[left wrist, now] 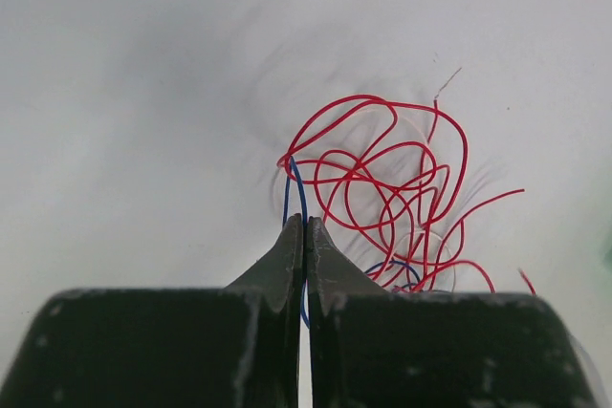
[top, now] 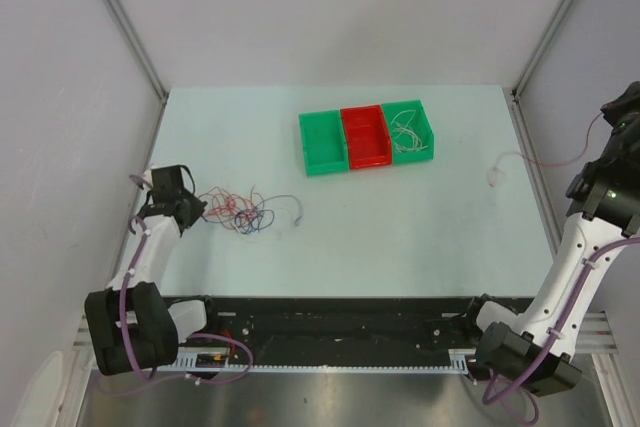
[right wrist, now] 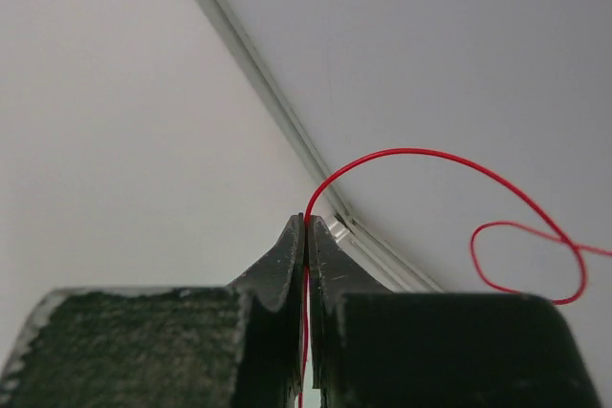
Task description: Untangle the cables
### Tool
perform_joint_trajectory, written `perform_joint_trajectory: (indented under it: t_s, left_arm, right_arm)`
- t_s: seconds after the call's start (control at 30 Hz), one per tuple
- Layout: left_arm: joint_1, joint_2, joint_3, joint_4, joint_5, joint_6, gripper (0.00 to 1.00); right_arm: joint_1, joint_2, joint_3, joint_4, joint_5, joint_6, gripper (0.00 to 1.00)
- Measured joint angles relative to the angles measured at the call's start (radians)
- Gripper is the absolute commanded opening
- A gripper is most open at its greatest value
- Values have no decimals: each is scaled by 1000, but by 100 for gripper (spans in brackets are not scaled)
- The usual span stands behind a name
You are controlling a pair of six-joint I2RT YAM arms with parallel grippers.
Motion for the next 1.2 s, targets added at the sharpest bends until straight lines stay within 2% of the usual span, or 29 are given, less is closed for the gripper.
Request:
perform_joint_trajectory:
  t_s: [0.1, 0.23, 0.33, 0.43, 0.57, 0.8, 1.03, 1.2]
  left_arm:
    - [19, 0, 0, -5, 1, -2, 0]
    - [30, 1, 3, -10, 14, -1, 0]
    - [31, 1, 6, -10, 47, -1, 0]
    - [31, 1, 6, -10, 83, -2, 1]
    - [0, 0, 5, -8, 109, -2, 0]
    - [-212, 0, 3, 33, 137, 1, 1]
    - [-341, 0, 3, 60, 169, 11, 0]
    - [-388, 0, 4, 77, 192, 35, 0]
  right_arm:
    - [-67, 10, 31, 2, -108, 23, 0]
    - [-56, 45, 32, 5, -297, 62, 0]
    - [0, 81, 31, 5, -395, 74, 0]
    - [121, 97, 32, 5, -443, 68, 0]
    - [325, 120, 70, 8, -428, 35, 0]
    - [623, 244, 182, 116, -350, -18, 0]
    - [808, 406, 246, 301, -267, -56, 0]
    - [854, 529, 284, 383, -257, -56, 0]
